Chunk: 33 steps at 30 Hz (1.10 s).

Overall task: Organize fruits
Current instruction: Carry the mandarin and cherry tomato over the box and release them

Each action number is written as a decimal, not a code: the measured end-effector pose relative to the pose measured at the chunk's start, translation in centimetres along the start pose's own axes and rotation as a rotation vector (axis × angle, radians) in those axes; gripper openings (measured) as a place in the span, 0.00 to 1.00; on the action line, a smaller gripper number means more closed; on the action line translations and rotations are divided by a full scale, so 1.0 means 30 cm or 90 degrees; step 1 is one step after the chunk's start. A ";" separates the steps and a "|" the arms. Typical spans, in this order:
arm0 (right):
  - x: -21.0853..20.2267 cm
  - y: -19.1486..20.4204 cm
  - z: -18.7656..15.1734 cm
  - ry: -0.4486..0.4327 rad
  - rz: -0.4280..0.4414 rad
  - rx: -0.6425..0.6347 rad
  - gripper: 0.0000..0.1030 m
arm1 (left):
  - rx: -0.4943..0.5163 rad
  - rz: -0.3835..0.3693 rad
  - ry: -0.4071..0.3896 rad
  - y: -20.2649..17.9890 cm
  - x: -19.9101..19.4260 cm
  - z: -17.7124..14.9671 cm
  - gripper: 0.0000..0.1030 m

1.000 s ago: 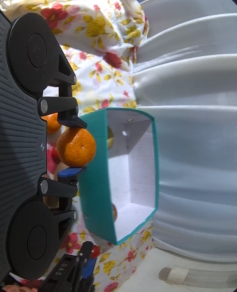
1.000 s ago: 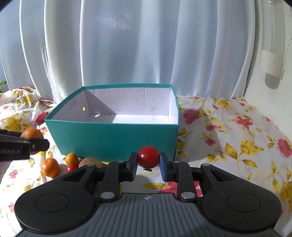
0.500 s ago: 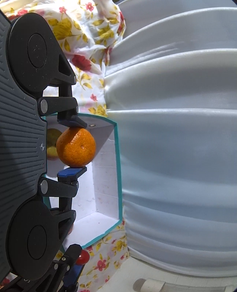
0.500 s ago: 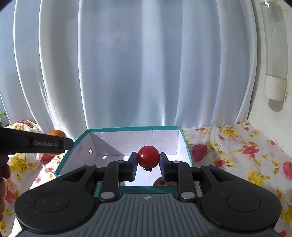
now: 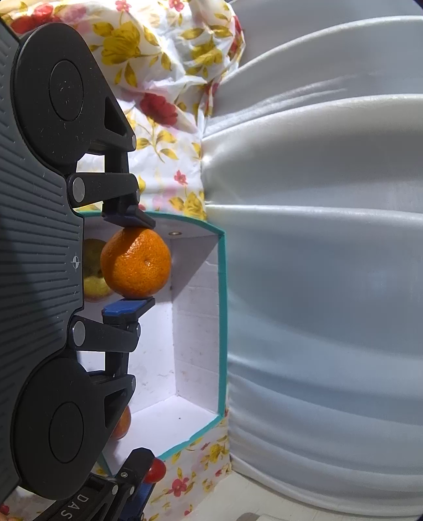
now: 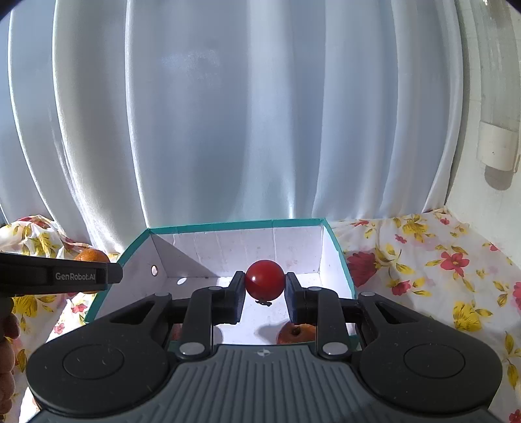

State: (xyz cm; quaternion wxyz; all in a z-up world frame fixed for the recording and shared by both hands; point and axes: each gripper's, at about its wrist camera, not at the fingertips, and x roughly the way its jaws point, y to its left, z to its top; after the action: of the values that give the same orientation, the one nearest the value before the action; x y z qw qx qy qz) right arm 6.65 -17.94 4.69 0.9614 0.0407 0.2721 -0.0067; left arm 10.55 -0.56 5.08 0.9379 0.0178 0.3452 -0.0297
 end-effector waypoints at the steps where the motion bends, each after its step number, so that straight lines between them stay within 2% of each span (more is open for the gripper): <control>1: 0.007 0.000 0.000 0.002 -0.001 -0.001 0.24 | 0.000 -0.001 0.002 0.002 0.006 0.000 0.47; 19: 0.144 -0.008 -0.020 0.049 -0.004 -0.008 0.24 | 0.002 0.010 0.057 0.017 0.138 -0.021 0.47; 33: 0.213 -0.005 -0.034 0.070 -0.014 -0.029 0.24 | 0.006 0.015 0.077 0.014 0.178 -0.029 0.47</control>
State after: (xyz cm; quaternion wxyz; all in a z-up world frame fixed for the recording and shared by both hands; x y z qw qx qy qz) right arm 11.57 -17.95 0.48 0.9455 0.0164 0.3251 -0.0092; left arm 14.08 -0.32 0.97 0.9155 0.0279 0.4010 -0.0189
